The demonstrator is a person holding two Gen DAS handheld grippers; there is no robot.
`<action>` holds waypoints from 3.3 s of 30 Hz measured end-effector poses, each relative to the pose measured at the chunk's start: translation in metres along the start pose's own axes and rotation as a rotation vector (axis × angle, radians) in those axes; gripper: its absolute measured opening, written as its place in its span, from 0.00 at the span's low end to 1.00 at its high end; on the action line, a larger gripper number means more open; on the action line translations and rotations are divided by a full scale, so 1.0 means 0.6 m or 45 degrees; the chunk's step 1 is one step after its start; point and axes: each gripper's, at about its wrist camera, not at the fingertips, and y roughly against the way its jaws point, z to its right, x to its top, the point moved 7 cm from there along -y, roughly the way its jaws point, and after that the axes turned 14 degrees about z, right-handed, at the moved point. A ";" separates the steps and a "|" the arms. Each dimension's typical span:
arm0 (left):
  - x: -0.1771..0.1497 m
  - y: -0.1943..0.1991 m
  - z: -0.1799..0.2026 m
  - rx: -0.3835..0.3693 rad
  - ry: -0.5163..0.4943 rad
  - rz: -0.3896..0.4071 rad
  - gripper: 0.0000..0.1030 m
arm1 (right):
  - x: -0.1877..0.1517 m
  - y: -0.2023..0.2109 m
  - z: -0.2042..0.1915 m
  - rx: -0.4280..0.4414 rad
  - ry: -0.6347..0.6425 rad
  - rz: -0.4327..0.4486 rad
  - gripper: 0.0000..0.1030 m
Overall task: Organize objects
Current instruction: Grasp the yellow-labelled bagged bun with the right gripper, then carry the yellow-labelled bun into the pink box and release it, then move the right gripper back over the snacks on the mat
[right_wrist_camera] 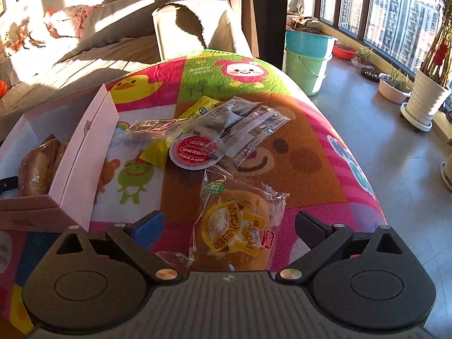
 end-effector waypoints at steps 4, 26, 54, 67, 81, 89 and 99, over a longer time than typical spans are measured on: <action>0.000 0.000 0.000 0.001 0.002 0.002 0.12 | -0.011 -0.011 -0.014 0.016 0.005 -0.056 0.78; -0.003 0.001 -0.006 -0.007 0.026 0.016 0.12 | 0.185 0.172 -0.281 0.681 0.162 0.305 0.54; -0.001 -0.004 -0.004 0.003 0.005 0.000 0.12 | 0.196 -0.077 -0.294 0.424 0.075 0.122 0.64; 0.000 -0.007 -0.008 0.001 0.007 -0.002 0.12 | 0.111 -0.043 0.013 -0.080 0.034 0.137 0.76; 0.000 0.009 -0.007 0.012 0.030 0.008 0.12 | 0.076 -0.049 0.039 -0.100 -0.010 0.128 0.77; 0.001 0.009 -0.009 0.029 0.055 0.009 0.12 | 0.114 -0.072 -0.076 0.083 0.250 0.269 0.77; 0.002 0.012 -0.011 0.021 0.051 0.006 0.12 | 0.130 -0.166 -0.163 0.345 0.214 0.096 0.55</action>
